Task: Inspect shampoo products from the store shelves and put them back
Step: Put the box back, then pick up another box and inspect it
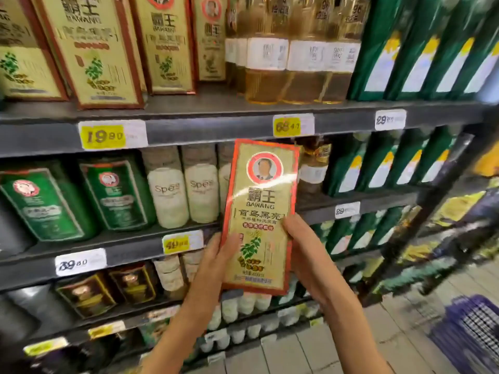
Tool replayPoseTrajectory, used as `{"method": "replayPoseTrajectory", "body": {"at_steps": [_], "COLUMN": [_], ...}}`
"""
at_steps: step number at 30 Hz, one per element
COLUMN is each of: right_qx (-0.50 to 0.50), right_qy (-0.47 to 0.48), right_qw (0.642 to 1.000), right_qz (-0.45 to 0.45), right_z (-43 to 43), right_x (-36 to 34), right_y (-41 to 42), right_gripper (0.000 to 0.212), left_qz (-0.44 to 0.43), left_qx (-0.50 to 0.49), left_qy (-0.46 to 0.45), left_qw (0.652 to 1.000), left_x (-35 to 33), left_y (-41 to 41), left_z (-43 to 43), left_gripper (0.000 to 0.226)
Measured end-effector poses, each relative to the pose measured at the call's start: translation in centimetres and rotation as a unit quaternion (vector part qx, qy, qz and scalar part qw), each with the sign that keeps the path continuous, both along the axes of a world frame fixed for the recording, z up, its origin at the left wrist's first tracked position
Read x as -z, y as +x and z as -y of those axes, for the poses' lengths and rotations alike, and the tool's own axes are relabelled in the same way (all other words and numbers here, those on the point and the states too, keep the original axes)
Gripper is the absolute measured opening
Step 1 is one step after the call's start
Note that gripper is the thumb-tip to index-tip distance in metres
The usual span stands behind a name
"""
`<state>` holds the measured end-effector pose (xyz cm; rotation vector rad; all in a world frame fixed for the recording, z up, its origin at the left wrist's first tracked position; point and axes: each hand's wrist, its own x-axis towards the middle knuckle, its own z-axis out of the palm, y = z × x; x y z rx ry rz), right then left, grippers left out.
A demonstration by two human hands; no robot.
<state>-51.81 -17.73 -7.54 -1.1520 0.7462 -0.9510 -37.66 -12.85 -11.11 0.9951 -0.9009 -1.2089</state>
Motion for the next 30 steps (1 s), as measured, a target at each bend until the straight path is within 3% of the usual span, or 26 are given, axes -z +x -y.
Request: {"method": "replayPoseTrajectory", "body": {"at_steps": [7,9,11,12,14,16,21,23,25,26,28,30], "right_qx": [0.04,0.087,0.133,0.147,0.157,0.135,0.037,0.086,0.162,0.155,0.033,-0.046], "right_qy": [0.049,0.044,0.039,0.033,0.024,0.012,0.002,0.012,-0.009,-0.003,0.046,0.117], "right_qw": [0.993,0.992,0.989,0.988,0.987,0.989,0.999,0.996,0.981,0.979,0.996,0.989], "right_qz": [0.096,0.085,0.051,0.025,-0.033,-0.055,-0.024,-0.024,-0.102,-0.131,-0.072,0.073], "right_z": [-2.3,-2.5,-2.4,-2.4,-2.6,-2.9,-2.7,-1.9,-1.1,-0.9,-0.9,-1.3], "right_x": [5.4,6.0,5.8,5.7,5.4,5.1,4.6,5.0,6.1,6.4,7.4,7.7], "right_y": [-2.7,-2.8,-2.7,-2.6,-2.4,-2.3,-3.1,-4.1,-5.5,-5.9,-6.2,-5.5], "right_gripper": [0.049,0.04,0.036,0.035,0.037,0.038,0.03,0.03,0.028,0.032,0.047,0.05], "left_qz": [0.063,0.197,0.353,0.372,0.344,0.301,0.174,0.119,0.043,0.016,-0.022,-0.086], "left_qx": [0.023,-0.083,-0.146,-0.127,-0.076,-0.061,-0.117,-0.1,-0.029,0.018,0.104,0.145], "left_qy": [0.055,0.078,0.05,0.027,0.02,0.049,0.052,0.053,0.058,0.059,0.05,0.06], "left_qw": [0.996,0.974,0.923,0.919,0.936,0.95,0.976,0.986,0.997,0.998,0.993,0.984], "left_x": [3.1,3.8,3.9,4.0,4.3,4.5,5.8,5.6,5.3,5.1,5.0,5.1], "left_y": [-2.9,-3.5,-4.9,-5.7,-6.8,-7.0,-7.0,-6.2,-5.2,-4.8,-4.4,-4.4], "left_z": [-2.4,-2.7,-3.6,-3.9,-4.2,-3.6,-2.4,-2.2,-2.1,-2.3,-2.8,-3.2], "left_gripper": [0.034,0.027,0.045,0.059,0.087,0.095,0.036,0.03,0.033,0.037,0.037,0.041]}}
